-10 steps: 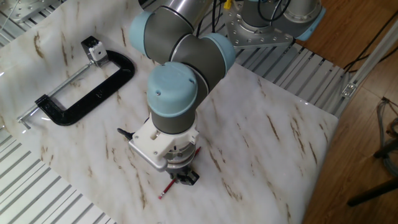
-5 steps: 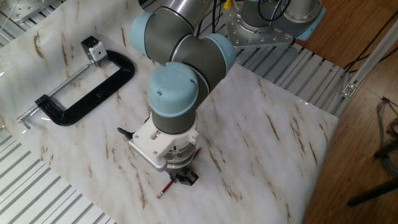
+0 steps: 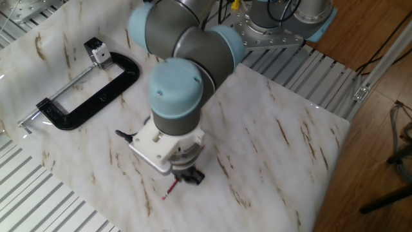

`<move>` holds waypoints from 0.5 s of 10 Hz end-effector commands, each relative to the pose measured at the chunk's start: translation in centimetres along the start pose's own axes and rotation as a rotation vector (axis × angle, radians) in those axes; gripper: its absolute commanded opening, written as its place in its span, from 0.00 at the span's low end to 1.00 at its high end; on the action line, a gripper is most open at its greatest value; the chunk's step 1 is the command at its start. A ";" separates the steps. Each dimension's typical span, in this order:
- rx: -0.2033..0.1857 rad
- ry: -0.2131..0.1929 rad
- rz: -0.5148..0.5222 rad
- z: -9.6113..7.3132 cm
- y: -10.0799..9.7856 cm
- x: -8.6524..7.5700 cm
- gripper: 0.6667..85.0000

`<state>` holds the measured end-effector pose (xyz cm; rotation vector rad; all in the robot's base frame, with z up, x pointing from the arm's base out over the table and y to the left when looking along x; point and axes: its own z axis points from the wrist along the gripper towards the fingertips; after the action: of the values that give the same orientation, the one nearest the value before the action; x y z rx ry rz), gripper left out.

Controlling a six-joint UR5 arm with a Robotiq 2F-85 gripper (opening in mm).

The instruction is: Insert the pencil into the pencil sharpener

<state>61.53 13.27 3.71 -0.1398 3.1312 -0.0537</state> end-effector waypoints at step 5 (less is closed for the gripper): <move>0.074 0.086 -0.469 -6.4 -5.7 3.3 0.00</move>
<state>59.58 9.07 8.39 -0.6306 3.1414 -0.1720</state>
